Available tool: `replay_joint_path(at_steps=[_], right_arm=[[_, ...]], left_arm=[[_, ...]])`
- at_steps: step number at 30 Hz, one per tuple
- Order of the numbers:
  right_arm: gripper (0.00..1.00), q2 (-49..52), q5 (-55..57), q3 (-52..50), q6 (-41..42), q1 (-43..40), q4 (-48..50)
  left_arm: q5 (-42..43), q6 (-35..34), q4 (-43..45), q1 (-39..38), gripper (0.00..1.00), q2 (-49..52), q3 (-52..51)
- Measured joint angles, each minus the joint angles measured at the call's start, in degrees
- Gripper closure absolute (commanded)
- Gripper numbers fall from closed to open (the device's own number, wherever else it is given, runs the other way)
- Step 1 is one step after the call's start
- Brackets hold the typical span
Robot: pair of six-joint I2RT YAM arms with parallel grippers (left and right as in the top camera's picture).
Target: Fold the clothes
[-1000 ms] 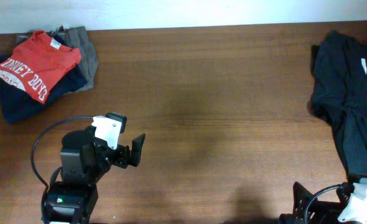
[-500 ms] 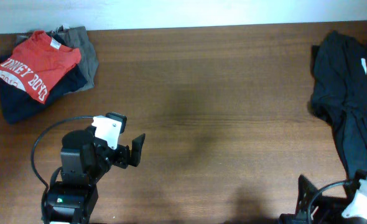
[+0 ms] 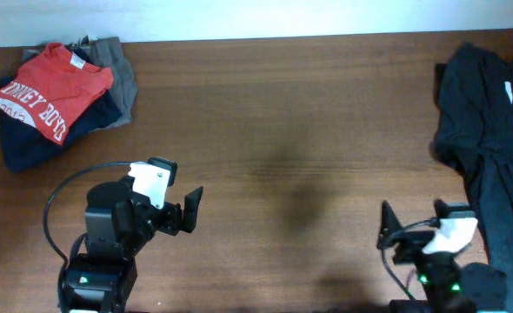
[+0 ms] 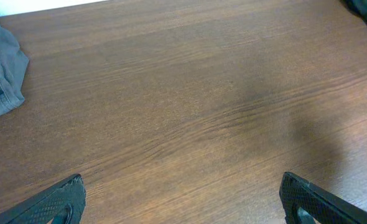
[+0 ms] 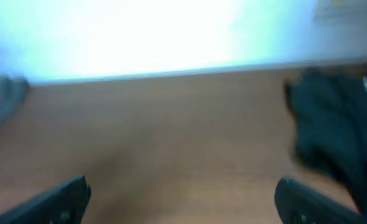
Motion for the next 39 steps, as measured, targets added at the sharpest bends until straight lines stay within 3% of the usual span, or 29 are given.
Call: replay_joint_path(at_steps=[6, 17, 39], right_arm=[[0.01, -5.01, -0.42, -14.25, -0.09, 2.21, 14.12], [0.01, -5.11, -0.39, -25.49, -0.07, 0.94, 32.15], [0.01, -5.11, 0.28, -26.47, -0.09, -3.34, 28.87]], left_arm=[[0.0, 0.0, -0.02, 0.0, 0.01, 0.11, 0.0], [0.0, -0.02, -0.07, 0.0, 0.01, 0.11, 0.0], [0.0, -0.02, -0.04, 0.0, 0.01, 0.11, -0.02]])
